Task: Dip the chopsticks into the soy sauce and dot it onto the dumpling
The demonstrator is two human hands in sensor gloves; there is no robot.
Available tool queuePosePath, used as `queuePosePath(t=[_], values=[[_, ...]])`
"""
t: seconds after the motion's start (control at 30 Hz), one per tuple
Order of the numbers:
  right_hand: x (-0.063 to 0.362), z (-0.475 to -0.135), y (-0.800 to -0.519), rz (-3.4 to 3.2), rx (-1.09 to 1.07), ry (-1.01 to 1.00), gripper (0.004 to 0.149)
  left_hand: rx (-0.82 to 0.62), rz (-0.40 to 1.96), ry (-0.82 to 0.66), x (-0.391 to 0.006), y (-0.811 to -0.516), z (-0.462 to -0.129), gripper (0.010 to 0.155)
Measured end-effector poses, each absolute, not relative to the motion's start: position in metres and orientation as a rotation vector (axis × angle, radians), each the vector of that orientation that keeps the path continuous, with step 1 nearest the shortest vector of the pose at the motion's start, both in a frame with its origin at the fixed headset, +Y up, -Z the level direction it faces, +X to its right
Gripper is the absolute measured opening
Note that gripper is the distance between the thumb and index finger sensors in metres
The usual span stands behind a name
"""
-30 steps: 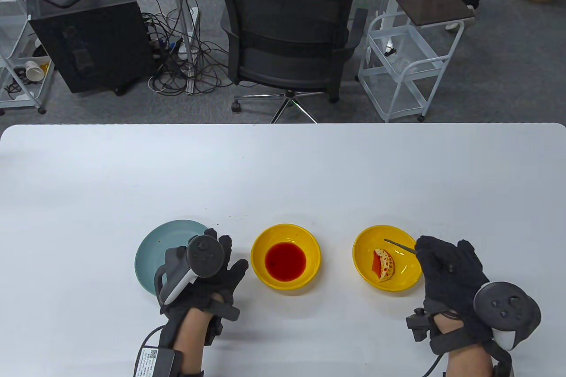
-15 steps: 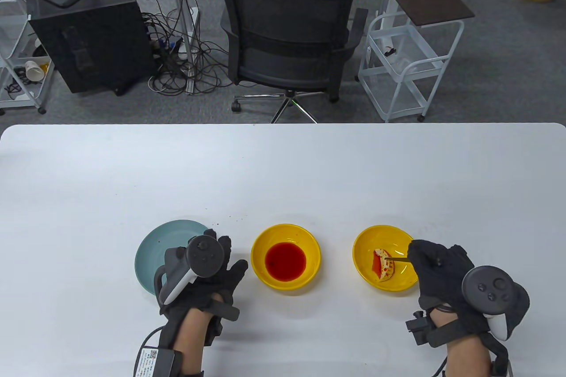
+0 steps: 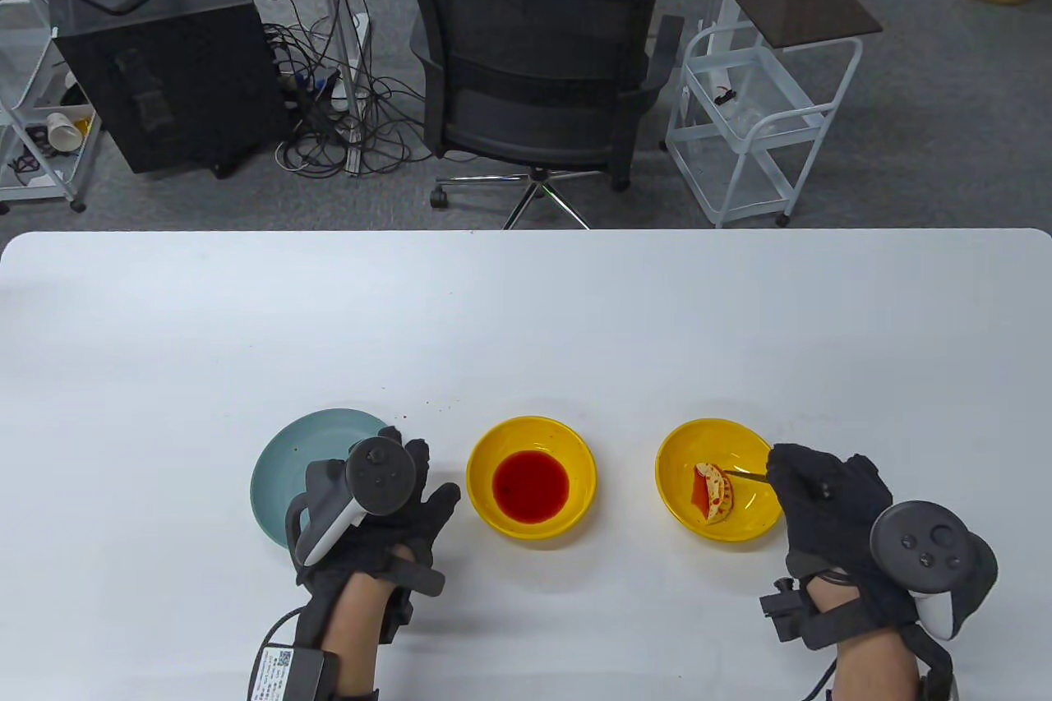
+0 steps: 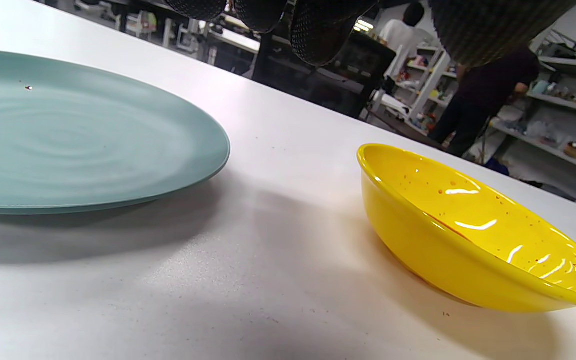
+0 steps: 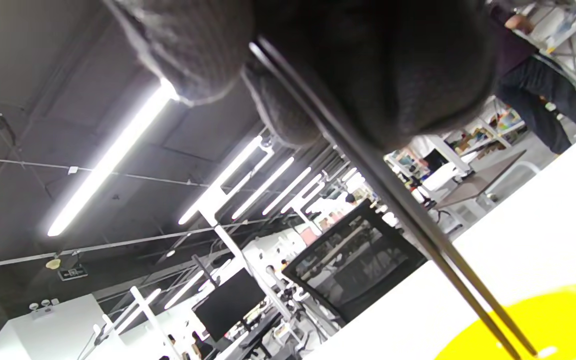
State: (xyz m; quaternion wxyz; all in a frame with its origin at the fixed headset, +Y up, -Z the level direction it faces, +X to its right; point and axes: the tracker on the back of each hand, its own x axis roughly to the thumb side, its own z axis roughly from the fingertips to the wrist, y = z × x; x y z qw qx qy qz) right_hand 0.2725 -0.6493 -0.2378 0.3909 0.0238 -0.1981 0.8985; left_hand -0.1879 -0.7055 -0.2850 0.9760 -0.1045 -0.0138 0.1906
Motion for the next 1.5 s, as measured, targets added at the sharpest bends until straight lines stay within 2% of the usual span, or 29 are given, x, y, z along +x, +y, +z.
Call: queuePosePath(t=[0.3, 0.63, 0.77, 0.87, 0.93, 1.0, 1.1, 1.2, 1.27, 1.4, 1.5], values=[[0.262, -0.243, -0.657, 2.357, 0.092, -0.388, 0.049, -0.222, 0.386, -0.026, -0.188, -0.706, -0.285, 0.079], [0.271, -0.235, -0.647, 2.292, 0.091, -0.478, 0.049, -0.221, 0.388, -0.031, -0.188, -0.705, -0.285, 0.079], [0.26, -0.229, -0.641, 2.223, 0.233, -0.593, 0.05, -0.183, 0.425, -0.069, -0.184, -0.7, -0.282, 0.079], [0.241, -0.22, -0.635, 2.197, 0.38, -0.733, 0.052, -0.097, 0.503, -0.153, -0.171, -0.692, -0.277, 0.077], [0.221, -0.211, -0.631, 2.212, 0.514, -0.81, 0.054, -0.033, 0.622, -0.239, -0.157, -0.686, -0.271, 0.073], [0.197, -0.201, -0.628, 2.207, 0.646, -0.861, 0.055, -0.044, 0.775, -0.329, -0.14, -0.68, -0.262, 0.068], [0.171, -0.191, -0.628, 2.17, 0.777, -0.866, 0.056, -0.102, 1.067, -0.48, -0.113, -0.678, -0.247, 0.063], [0.147, -0.184, -0.633, 2.125, 0.884, -0.838, 0.058, -0.233, 1.359, -0.535, -0.093, -0.681, -0.237, 0.063], [0.137, -0.181, -0.636, 2.122, 0.944, -0.852, 0.058, -0.363, 1.43, -0.529, -0.084, -0.685, -0.232, 0.066], [0.124, -0.177, -0.641, 2.111, 0.999, -0.825, 0.058, -0.531, 1.547, -0.529, -0.072, -0.699, -0.225, 0.072], [0.117, -0.176, -0.643, 2.129, 0.998, -0.849, 0.058, -0.674, 1.772, -0.502, -0.065, -0.711, -0.224, 0.068]])
